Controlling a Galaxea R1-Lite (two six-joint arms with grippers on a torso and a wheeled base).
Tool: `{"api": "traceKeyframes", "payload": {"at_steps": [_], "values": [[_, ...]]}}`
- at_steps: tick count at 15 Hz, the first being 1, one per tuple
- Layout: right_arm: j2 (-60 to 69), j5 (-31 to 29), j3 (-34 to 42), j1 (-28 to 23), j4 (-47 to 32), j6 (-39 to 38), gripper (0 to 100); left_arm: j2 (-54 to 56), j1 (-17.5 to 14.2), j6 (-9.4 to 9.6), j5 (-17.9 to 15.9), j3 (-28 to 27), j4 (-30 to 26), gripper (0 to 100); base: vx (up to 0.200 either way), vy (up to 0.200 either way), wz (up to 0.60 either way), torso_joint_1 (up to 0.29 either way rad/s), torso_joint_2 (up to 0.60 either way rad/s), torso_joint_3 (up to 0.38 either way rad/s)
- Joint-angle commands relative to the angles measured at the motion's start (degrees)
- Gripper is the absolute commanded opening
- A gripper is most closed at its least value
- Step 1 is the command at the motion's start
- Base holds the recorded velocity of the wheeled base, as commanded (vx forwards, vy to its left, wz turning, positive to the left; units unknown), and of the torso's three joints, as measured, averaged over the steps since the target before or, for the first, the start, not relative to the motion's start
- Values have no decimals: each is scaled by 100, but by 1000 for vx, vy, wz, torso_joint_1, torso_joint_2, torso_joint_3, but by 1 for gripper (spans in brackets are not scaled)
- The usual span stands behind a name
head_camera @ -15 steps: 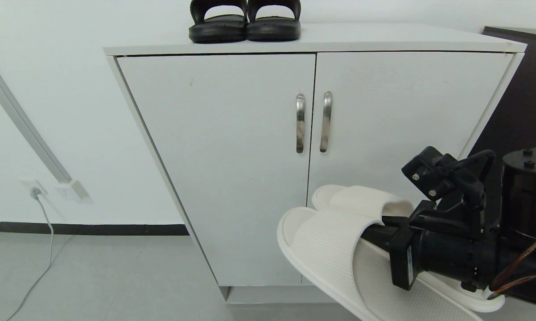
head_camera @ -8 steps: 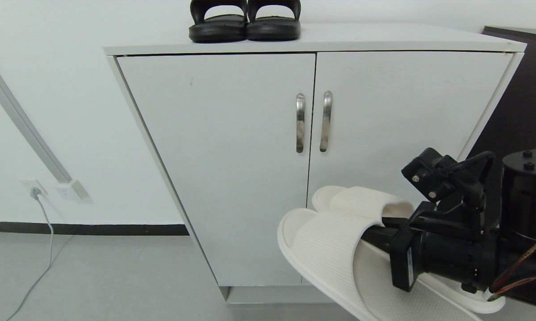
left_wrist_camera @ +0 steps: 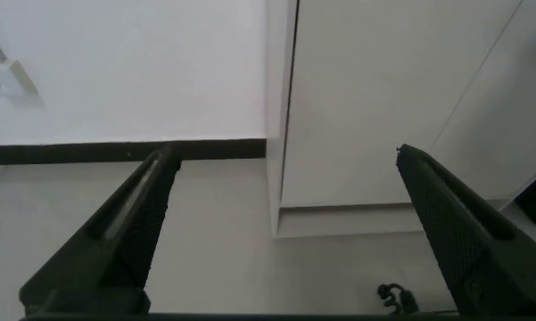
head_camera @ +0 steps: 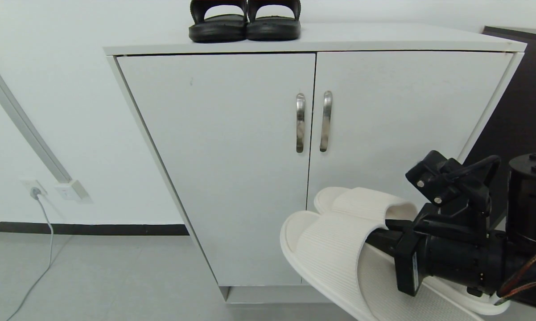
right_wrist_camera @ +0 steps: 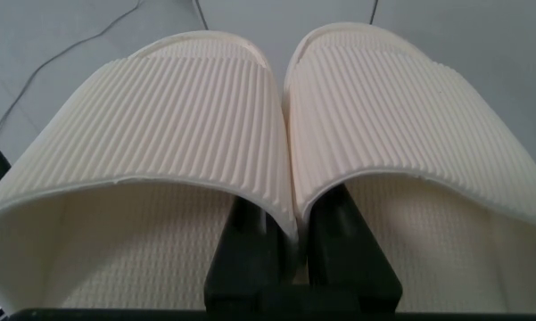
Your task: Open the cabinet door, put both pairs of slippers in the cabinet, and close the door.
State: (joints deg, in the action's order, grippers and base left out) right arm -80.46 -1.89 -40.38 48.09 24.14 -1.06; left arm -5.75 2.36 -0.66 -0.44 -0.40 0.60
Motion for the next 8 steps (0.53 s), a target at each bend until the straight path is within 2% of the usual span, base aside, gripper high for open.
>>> {"api": "traceKeyframes", "payload": {"at_steps": [1,2,5,6,7,8], "values": [[30,4,12,-2,-6,1,0,-541,133,-629,-35,-637,160,100,0,0,0,0,0,0],[30,4,12,-2,3,-8,0,-945,141,-919,-220,-1050,160,100,0,0,0,0,0,0],[21,4,30,-2,-6,1,0,-2395,177,-910,-1081,-1480,538,100,0,0,0,0,0,0],[21,4,39,-2,-6,1,0,-2615,177,-910,-1204,-1515,661,100,0,0,0,0,0,0],[21,4,39,-2,-6,1,0,-3318,229,-901,-1529,-1595,1232,100,0,0,0,0,0,0],[21,4,39,-2,-6,1,0,-3810,352,-910,-1591,-1638,1716,100,0,0,0,0,0,0]]}}
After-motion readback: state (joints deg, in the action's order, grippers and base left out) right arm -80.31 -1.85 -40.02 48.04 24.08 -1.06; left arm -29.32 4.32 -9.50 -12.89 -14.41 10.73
